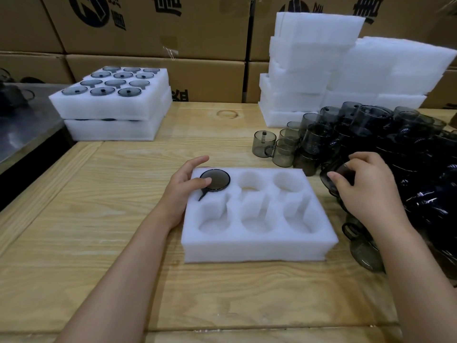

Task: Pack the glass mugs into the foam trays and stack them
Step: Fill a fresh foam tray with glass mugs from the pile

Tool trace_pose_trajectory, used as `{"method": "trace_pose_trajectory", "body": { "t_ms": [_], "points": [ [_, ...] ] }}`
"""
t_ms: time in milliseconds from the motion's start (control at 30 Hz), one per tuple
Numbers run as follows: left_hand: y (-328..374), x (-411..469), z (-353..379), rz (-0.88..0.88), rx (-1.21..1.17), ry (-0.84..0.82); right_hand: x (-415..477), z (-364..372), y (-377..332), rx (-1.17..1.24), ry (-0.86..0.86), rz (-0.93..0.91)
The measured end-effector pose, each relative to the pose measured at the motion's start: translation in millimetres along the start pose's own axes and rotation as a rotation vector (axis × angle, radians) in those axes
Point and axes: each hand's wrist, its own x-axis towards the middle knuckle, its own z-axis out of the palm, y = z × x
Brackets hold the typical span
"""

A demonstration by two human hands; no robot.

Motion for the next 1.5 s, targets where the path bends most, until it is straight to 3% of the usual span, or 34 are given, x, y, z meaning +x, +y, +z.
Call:
{"method": "trace_pose_trajectory", "body": {
  "t_ms": [233,400,600,667,833,967,1100,1167,1367,1500],
  "points": [
    [0,0,0,0.002,0.012,0.000,-1,-2,-6,0.146,0.027,-0.010],
    [1,-2,-1,0.012,0.011,0.004,9,-8,-29,0.554,-0.029,0.043],
    [30,-9,12,0.306,0.345,0.101,25,-12,-68,0.718,-0.141,0.066],
    [44,-8,26,0.378,0.480,-0.002,30,-13,-76,0.679,-0.145,0.053],
    [63,10,71,0.277,0.766,-0.353,35,-8,-103,0.518,-0.193,-0.026],
    [57,23,71,0.251,0.757,-0.385,40,-3,-110,0.400,-0.300,-0.088],
    [54,25,54,0.184,0.747,-0.459,41,-1,-101,0.541,-0.590,-0.115],
    [53,26,47,0.140,0.743,-0.501,41,2,-98,0.529,-0.651,-0.130],
    [58,25,38,0.041,0.684,-0.538,35,14,-104,0.367,-0.630,-0.209],
    [58,28,39,-0.015,0.619,-0.403,33,18,-106,0.243,-0.578,-0.203]
  ]
}}
